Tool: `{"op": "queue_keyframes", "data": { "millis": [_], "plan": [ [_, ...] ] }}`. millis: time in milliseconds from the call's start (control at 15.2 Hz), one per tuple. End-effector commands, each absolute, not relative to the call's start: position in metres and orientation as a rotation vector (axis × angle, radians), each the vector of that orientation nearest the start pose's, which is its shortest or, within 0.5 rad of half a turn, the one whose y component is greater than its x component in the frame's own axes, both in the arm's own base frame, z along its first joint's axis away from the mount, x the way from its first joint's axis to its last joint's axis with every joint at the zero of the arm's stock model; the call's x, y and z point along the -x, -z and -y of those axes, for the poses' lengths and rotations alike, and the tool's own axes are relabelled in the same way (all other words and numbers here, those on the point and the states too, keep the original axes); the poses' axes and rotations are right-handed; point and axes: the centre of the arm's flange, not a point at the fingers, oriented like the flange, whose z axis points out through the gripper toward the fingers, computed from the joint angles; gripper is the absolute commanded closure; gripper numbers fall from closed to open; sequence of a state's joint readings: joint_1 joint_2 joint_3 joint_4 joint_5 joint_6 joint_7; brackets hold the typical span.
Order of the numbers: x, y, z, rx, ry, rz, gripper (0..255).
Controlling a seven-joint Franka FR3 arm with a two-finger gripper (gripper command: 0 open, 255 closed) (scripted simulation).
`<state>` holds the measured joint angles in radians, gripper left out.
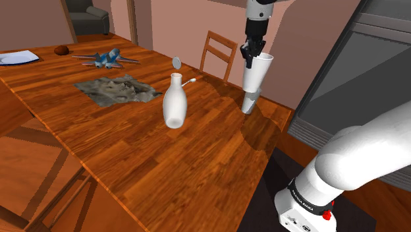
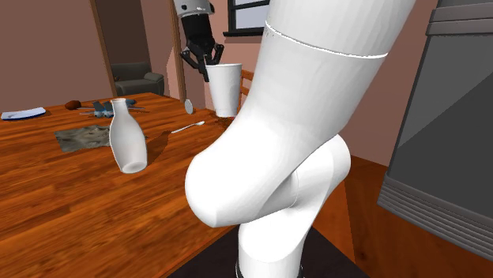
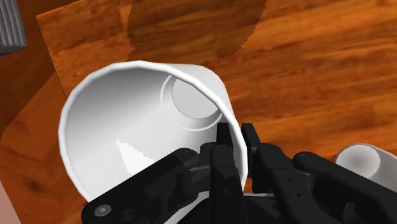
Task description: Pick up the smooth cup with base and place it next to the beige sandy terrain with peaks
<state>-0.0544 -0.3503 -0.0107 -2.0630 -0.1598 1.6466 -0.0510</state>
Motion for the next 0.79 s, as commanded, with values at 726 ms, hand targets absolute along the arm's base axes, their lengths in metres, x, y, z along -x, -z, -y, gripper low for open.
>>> {"op": "queue_keyframes", "data": {
  "millis": [726],
  "plan": [
    [-0.508,-0.576,-0.009,3.291,-0.123,0.007,255]
  ]
}}
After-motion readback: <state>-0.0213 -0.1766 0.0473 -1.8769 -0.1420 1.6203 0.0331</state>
